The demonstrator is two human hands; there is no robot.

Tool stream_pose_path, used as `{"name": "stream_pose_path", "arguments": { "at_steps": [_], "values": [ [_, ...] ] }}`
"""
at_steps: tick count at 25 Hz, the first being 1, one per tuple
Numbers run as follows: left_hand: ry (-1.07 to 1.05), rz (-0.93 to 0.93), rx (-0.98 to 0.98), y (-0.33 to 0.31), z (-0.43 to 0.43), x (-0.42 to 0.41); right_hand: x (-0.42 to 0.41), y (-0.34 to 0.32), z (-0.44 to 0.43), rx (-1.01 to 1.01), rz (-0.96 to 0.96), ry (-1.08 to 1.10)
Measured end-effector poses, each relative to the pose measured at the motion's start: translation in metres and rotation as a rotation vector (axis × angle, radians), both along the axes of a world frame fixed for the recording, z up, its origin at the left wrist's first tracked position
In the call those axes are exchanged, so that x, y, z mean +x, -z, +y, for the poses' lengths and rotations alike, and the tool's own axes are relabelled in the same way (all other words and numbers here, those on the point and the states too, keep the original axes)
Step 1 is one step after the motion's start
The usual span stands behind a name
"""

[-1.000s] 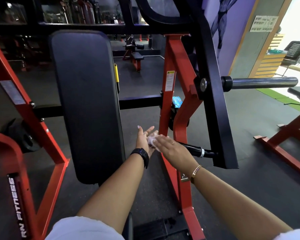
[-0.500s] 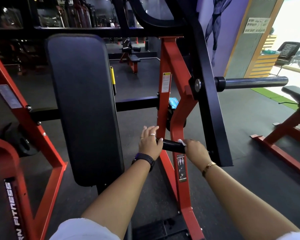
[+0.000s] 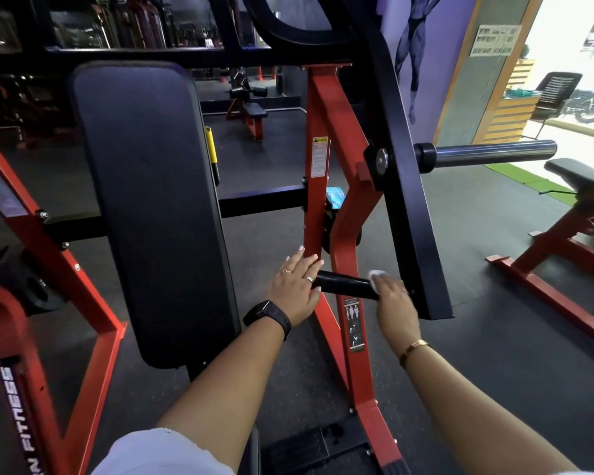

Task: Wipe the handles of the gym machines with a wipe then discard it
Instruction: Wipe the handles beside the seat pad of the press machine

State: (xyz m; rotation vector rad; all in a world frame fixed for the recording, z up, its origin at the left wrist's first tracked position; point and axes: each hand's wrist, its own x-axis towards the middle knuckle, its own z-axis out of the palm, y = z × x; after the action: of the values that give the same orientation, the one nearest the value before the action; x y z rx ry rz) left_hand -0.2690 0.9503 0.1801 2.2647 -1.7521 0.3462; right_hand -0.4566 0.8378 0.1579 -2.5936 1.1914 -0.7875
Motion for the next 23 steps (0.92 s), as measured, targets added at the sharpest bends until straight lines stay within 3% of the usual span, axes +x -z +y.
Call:
{"name": "stream_pose_path", "arguments": {
  "at_steps": [2, 4, 7, 10, 14, 18, 20, 23],
  "values": [
    [0.01, -0.018, 0.012, 0.0, 0.0, 0.0, -0.005, 0.008, 0.003, 0.075, -0.043, 0.179],
    [0.007, -0.037, 0.014, 0.002, 0.001, 0.0, 0.011, 0.011, 0.023, 0.093, -0.101, 0.185],
    [0.011, -0.049, -0.016, 0.004, 0.002, 0.0, 0.041, 0.016, 0.058, 0.03, -0.092, -0.149],
    [0.01, -0.023, -0.045, 0.004, 0.002, -0.002, 0.027, 0.028, 0.053, -0.233, 0.025, -0.317],
    [0.008, -0.012, -0.014, 0.005, 0.002, -0.001, -0.019, 0.05, 0.033, -0.097, 0.066, -0.11],
    [-0.008, -0.018, -0.065, 0.007, 0.001, -0.003, 0.003, 0.043, 0.044, 0.103, -0.179, 0.046],
    [-0.01, -0.031, -0.085, 0.007, 0.0, -0.002, 0.023, 0.03, 0.051, 0.06, -0.183, -0.112],
    [0.003, -0.044, -0.057, 0.007, 0.001, 0.001, 0.03, 0.023, 0.046, -0.13, -0.017, -0.351]
  ]
}}
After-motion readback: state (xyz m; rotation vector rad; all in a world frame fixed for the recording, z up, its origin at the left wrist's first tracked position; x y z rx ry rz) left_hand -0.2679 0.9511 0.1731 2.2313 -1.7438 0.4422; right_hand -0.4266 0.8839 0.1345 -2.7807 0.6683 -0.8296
